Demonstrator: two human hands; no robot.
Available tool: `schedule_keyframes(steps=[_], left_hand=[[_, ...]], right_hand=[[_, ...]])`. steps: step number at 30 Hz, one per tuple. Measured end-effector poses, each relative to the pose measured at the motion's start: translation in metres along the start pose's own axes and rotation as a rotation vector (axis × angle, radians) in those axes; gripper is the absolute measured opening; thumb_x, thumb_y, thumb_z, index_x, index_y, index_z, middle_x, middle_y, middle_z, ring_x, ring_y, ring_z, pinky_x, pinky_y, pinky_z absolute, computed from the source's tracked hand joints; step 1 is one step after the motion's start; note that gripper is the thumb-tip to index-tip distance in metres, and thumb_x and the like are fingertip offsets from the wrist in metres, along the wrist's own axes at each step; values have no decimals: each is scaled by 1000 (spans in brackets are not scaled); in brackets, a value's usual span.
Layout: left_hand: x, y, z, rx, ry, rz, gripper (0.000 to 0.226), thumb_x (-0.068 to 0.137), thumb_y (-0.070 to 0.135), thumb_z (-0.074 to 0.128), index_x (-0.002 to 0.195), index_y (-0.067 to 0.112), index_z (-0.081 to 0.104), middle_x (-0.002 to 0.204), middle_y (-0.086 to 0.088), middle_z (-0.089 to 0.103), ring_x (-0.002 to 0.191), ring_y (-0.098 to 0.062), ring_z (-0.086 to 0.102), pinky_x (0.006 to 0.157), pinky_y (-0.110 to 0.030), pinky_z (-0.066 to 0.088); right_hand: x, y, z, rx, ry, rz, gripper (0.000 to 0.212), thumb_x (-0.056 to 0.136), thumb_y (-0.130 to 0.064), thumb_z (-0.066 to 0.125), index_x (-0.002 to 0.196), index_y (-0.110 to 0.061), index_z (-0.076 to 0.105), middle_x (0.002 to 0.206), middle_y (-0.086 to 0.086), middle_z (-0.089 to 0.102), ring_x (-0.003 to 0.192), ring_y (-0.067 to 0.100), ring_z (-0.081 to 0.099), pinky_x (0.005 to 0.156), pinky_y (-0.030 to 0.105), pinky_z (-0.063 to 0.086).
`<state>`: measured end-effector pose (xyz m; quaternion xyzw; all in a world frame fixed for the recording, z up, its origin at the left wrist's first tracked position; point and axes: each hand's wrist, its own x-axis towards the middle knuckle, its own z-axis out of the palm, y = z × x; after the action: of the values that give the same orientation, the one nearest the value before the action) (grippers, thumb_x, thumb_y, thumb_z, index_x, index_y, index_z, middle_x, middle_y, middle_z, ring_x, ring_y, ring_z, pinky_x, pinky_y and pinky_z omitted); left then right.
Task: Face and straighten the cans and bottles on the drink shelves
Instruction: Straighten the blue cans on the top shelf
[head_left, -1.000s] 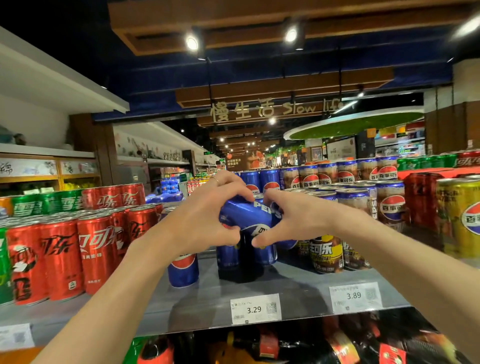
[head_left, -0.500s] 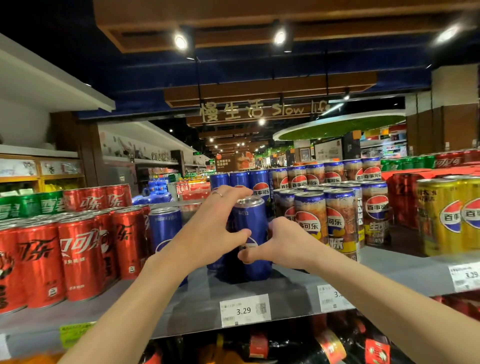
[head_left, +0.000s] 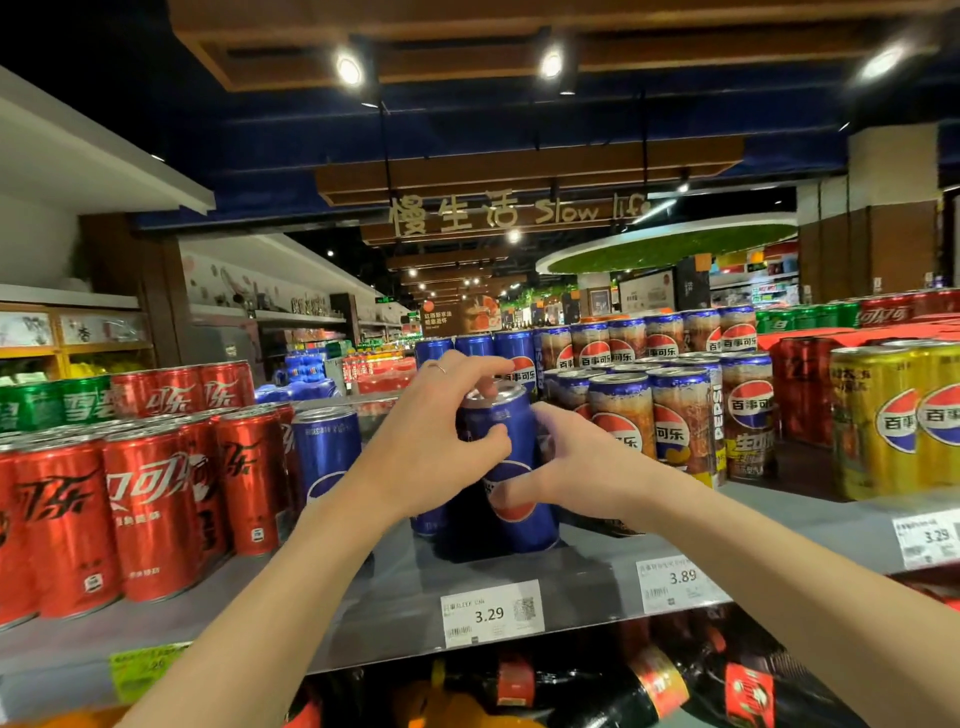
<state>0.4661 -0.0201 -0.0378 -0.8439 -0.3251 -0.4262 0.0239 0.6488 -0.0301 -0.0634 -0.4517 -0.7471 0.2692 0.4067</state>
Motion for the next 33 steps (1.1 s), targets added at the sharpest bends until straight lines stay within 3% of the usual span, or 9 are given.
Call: schedule_keyframes(steps=[2, 4, 7, 13, 20, 24, 28, 30, 33], left_hand=[[1, 2, -7, -3, 2, -5, 65, 77, 25, 57, 142, 33, 49, 125, 12, 49, 122, -10, 45, 106, -33, 41], [4, 1, -14, -5, -22, -10, 68, 75, 24, 54, 141, 36, 49, 132, 16, 42, 128, -9, 41, 108, -32, 37], [2, -4, -20, 7, -15, -43, 64, 70, 25, 57, 133, 37, 54, 132, 14, 41, 127, -8, 41, 105, -27, 37], [0, -5, -12, 505, -50, -18, 82, 68, 53, 79, 140, 34, 46, 139, 8, 37, 130, -15, 25, 106, -37, 23], [-2, 3, -3, 232, -35, 13, 61, 69, 54, 81, 122, 34, 58, 107, 16, 57, 101, -7, 51, 89, -33, 48], [-6, 4, 2, 107, 15, -154, 42, 73, 58, 77, 95, 29, 56, 88, 13, 64, 78, -6, 61, 72, -34, 56], [-9, 1, 11, 79, -48, -271, 39, 75, 57, 78, 90, 28, 56, 84, 12, 67, 76, -4, 63, 69, -30, 55], [-10, -2, 13, 91, -62, -299, 39, 75, 58, 78, 89, 28, 58, 82, 12, 67, 75, -4, 62, 66, -26, 51], [-12, -5, 12, 31, -51, -330, 40, 75, 54, 79, 100, 30, 58, 83, 15, 66, 73, 0, 61, 62, -19, 45]], right_hand=[[-2, -10, -4, -36, 26, -73, 50, 77, -3, 81, 121, -19, 63, 88, -3, 75, 71, 3, 70, 65, 19, 55], [1, -22, -11, -131, 57, -127, 69, 76, -11, 82, 138, -24, 54, 89, 2, 74, 75, 10, 70, 74, 27, 59], [5, -38, -30, -256, 111, -120, 95, 71, -28, 89, 150, -32, 37, 101, -3, 68, 85, 7, 68, 74, 24, 57], [-1, -53, -43, -436, 128, -179, 79, 71, -41, 87, 139, -35, 47, 107, -19, 59, 89, -3, 62, 71, 17, 53], [4, -45, -42, -375, 190, -159, 58, 73, -48, 85, 121, -33, 57, 103, -13, 60, 87, 5, 63, 63, 17, 48], [7, -44, -42, -195, 215, -141, 54, 78, -53, 80, 122, -31, 57, 97, -3, 70, 75, 6, 68, 64, 23, 52], [13, -43, -32, -350, 214, -165, 60, 83, -51, 76, 132, -23, 57, 99, -10, 65, 84, 7, 65, 66, 20, 50], [16, -40, -27, -387, 220, -169, 56, 82, -49, 77, 128, -20, 61, 100, -5, 68, 89, 11, 65, 74, 27, 55], [20, -36, -25, -407, 180, -151, 59, 78, -47, 82, 126, -19, 62, 97, -5, 67, 87, 11, 64, 74, 29, 54]])
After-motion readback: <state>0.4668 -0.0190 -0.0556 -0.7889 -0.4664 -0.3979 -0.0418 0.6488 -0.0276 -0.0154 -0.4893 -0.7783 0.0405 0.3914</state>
